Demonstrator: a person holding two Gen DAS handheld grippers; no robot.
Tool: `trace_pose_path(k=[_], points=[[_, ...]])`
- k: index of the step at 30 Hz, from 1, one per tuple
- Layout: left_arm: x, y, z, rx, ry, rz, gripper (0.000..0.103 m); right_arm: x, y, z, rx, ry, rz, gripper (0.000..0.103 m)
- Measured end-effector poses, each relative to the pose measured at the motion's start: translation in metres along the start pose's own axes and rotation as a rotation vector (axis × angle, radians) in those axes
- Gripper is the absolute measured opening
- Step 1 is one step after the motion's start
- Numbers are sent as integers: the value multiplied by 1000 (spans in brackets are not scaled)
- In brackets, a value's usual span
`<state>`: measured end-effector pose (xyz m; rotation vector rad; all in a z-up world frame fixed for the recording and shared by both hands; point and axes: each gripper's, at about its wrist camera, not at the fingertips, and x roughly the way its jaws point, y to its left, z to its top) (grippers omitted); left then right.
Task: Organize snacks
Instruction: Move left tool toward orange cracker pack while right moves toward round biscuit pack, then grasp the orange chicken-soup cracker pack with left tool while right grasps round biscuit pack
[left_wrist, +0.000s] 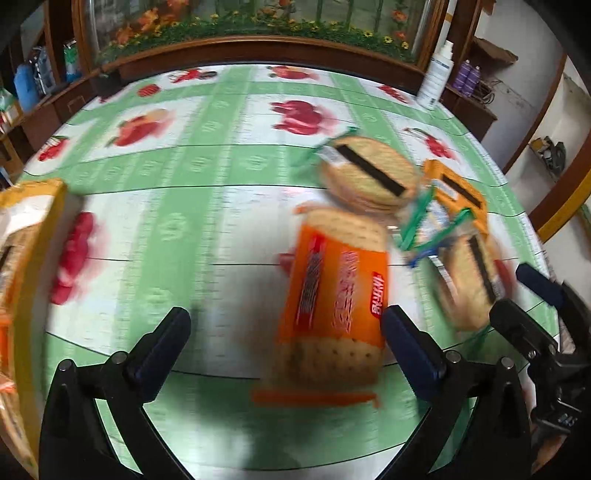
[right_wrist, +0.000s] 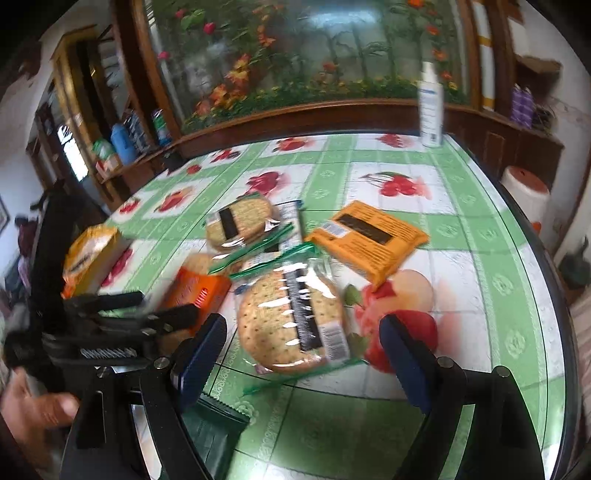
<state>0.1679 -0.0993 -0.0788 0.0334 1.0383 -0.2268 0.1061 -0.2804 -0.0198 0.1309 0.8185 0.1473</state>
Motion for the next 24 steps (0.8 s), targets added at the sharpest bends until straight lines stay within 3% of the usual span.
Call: trace_pose_path(k=[4, 7, 10, 12, 13, 15, 16, 18, 19, 24], points=[[2, 16, 2, -45, 27, -52, 103, 14, 22, 4, -116, 10, -24, 87], [7, 12, 7, -19, 25, -63, 103, 29, 30, 7, -169, 34, -52, 87], [13, -1, 10, 51, 35, -66, 103, 41, 25, 8, -158, 76, -47, 87], [18, -11, 11, 103, 34, -36, 103, 44, 18, 9, -123, 97, -24, 85], [20, -15, 10, 124, 28, -13, 103, 47, 13, 8, -102, 115, -13, 79], [20, -18, 8, 149, 3, 10, 102, 46, 8, 7, -72, 118, -3, 79], [18, -17, 7, 153, -22, 5, 92, 44, 6, 6, -60, 112, -1, 79], [11, -14, 9, 153, -45, 6, 63, 41, 2, 5, -35, 103, 8, 79], [8, -13, 9, 150, -49, 12, 56, 38, 0, 4, -15, 93, 28, 79], [0, 11, 1, 103, -59, -6, 56, 18, -7, 8, 60, 22, 109, 79]])
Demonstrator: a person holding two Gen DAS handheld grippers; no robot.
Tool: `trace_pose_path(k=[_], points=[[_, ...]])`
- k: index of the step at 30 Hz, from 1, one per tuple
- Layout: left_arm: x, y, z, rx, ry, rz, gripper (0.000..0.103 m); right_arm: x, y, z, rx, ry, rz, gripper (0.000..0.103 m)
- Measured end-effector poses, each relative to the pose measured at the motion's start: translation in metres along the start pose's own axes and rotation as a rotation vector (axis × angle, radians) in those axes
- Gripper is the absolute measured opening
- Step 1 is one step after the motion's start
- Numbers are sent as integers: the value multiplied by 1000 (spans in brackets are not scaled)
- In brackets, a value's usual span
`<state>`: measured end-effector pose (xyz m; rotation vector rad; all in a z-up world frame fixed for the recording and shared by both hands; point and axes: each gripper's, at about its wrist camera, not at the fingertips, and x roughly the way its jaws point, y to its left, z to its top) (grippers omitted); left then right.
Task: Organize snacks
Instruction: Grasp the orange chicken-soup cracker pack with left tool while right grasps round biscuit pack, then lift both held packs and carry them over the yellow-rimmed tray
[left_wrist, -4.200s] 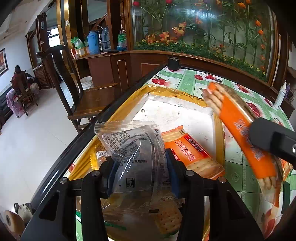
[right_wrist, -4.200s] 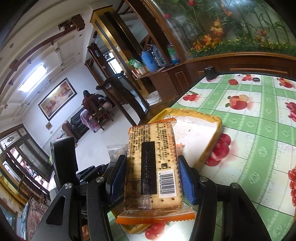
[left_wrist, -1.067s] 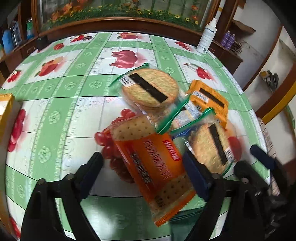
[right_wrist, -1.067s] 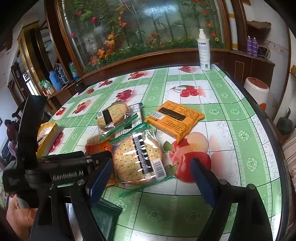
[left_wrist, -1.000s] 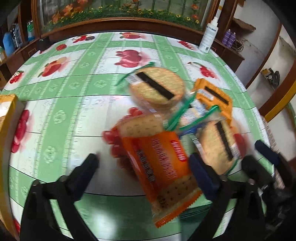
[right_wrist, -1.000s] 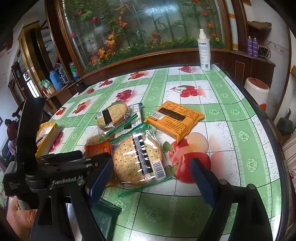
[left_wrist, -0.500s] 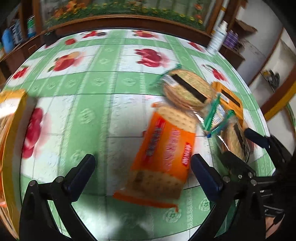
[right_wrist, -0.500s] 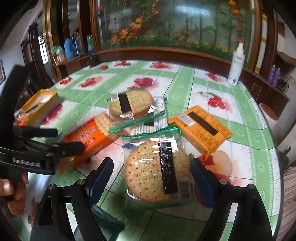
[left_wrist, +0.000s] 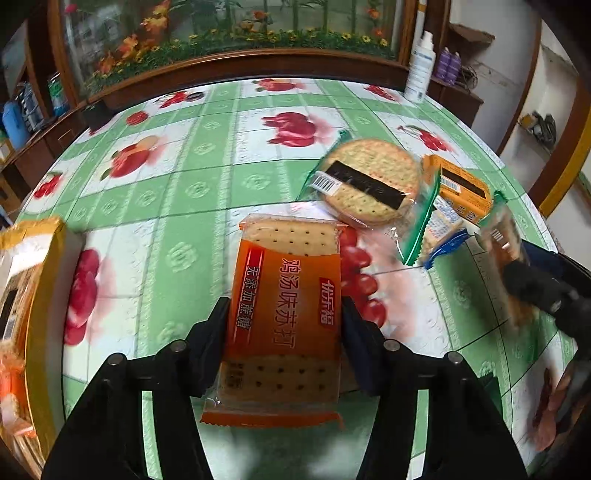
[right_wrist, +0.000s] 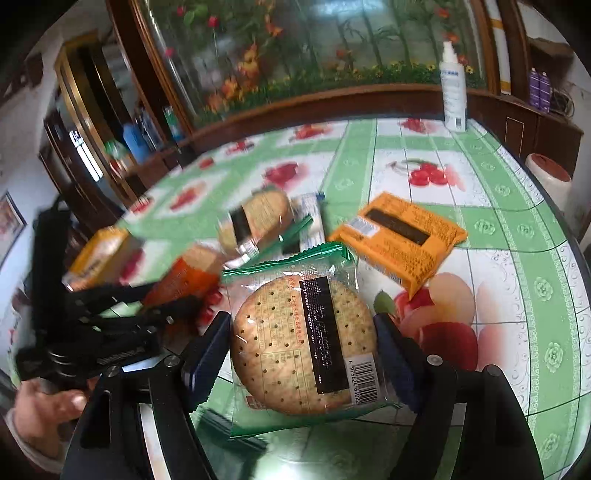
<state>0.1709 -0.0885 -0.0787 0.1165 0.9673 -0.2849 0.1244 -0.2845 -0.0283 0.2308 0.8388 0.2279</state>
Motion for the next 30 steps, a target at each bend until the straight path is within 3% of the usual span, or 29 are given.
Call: trace_pose_path(k=[8, 15, 30], points=[[-34, 32, -15, -85, -69, -24, 56, -14, 11, 4, 15, -61, 72, 79], [-75, 61, -26, -138, -139, 18, 56, -20, 40, 2, -15, -90, 123, 79], [-111, 134, -50, -233, -202, 169, 56, 9, 169, 9, -160, -46, 300, 78]])
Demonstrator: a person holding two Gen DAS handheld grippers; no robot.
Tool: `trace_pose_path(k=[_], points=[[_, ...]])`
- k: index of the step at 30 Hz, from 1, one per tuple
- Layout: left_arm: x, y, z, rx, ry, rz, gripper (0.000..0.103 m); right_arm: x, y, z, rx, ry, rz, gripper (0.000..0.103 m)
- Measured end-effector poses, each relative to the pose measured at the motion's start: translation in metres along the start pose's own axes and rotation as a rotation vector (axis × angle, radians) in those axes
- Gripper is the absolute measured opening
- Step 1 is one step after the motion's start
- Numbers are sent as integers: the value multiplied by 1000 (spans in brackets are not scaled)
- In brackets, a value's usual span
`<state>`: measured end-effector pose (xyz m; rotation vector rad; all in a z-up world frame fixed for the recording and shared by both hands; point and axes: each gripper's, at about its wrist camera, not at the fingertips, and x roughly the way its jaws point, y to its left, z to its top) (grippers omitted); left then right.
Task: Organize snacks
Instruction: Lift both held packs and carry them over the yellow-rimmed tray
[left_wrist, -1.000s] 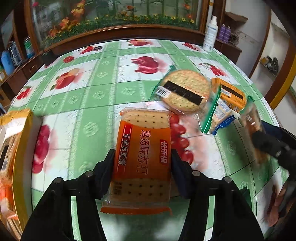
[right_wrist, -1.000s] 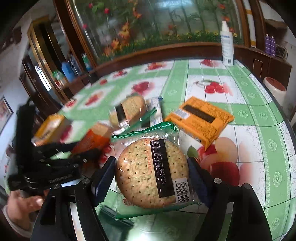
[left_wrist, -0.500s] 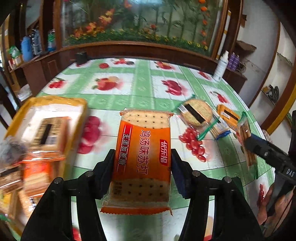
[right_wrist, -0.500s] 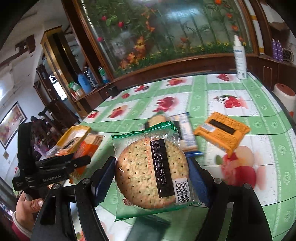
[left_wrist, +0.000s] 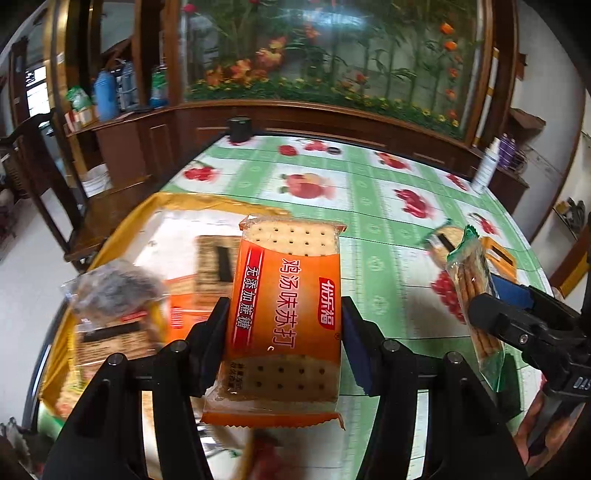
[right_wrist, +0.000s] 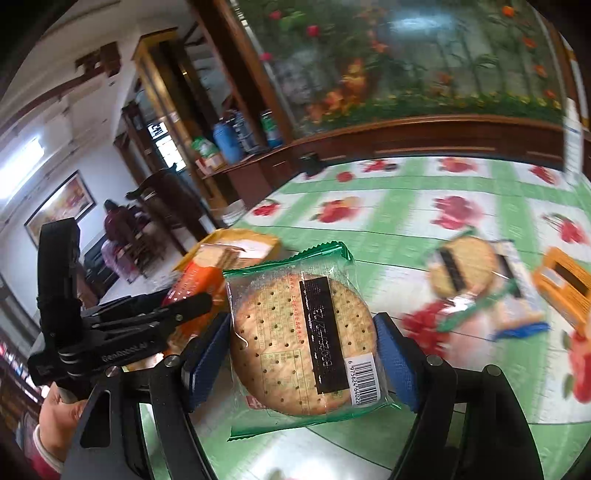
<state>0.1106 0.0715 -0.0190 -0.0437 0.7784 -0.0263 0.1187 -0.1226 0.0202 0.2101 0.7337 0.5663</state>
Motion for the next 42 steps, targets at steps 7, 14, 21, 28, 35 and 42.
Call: trace_pose_path(k=[7, 14, 21, 28, 35, 42], points=[[-4, 33, -2, -43, -18, 66, 56, 23, 42, 12, -61, 16, 45, 78], [-3, 62, -2, -87, -17, 110, 56, 50, 74, 25, -94, 37, 89, 78], [-2, 88, 8, -106, -26, 152, 56, 80, 100, 42, -111, 55, 130, 78], [-5, 111, 28, -91, -61, 210, 56, 113, 121, 67, -110, 73, 156, 78], [21, 119, 39, -63, -39, 247, 56, 134, 124, 77, -94, 84, 157, 78], [35, 114, 50, -23, -16, 262, 56, 157, 104, 95, -16, 102, 145, 78]])
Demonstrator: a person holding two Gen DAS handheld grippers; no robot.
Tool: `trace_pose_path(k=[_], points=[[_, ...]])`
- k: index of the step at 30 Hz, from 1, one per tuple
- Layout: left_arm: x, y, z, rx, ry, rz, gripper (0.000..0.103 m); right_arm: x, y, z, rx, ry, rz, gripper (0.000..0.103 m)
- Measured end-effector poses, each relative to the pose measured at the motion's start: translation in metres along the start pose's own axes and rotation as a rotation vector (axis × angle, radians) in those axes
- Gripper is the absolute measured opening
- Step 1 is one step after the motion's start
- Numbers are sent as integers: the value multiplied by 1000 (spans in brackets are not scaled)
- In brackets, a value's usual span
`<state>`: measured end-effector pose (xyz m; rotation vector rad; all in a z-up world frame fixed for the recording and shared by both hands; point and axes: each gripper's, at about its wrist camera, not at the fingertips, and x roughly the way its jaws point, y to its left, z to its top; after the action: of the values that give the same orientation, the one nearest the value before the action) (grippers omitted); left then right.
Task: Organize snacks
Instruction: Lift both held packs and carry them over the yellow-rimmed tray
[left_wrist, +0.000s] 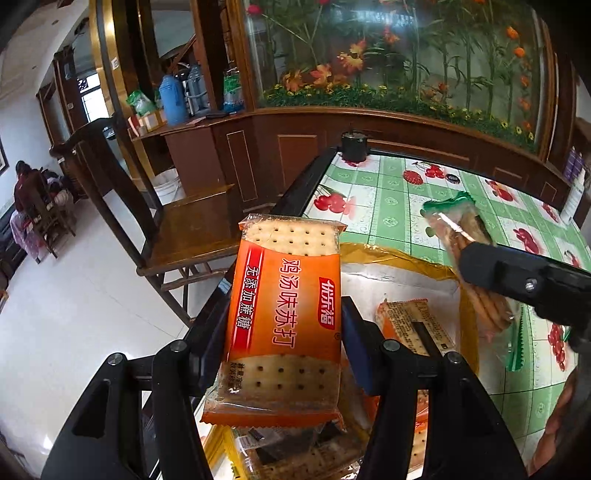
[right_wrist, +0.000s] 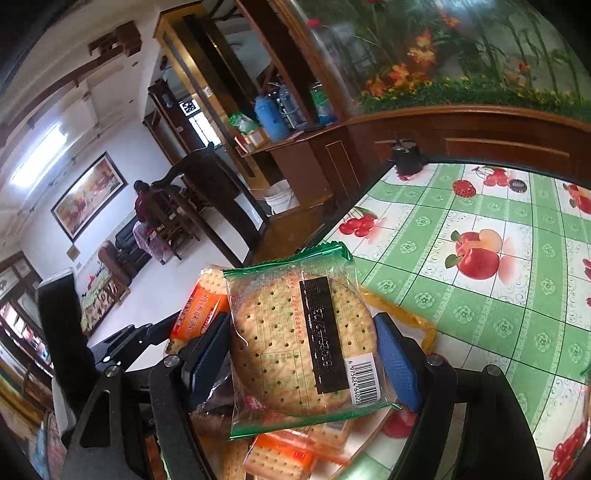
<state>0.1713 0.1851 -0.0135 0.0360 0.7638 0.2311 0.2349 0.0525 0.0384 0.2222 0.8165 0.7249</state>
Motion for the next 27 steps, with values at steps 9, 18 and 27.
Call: trace_pose_path(k=[9, 18, 27], points=[[9, -7, 0, 22, 11, 14, 56, 11, -15, -6, 33, 22, 4, 78], [18, -8, -3, 31, 37, 28, 56, 24, -20, -12, 43, 49, 6, 78], [23, -9, -3, 38, 59, 28, 57, 29, -23, -15, 50, 64, 4, 78]])
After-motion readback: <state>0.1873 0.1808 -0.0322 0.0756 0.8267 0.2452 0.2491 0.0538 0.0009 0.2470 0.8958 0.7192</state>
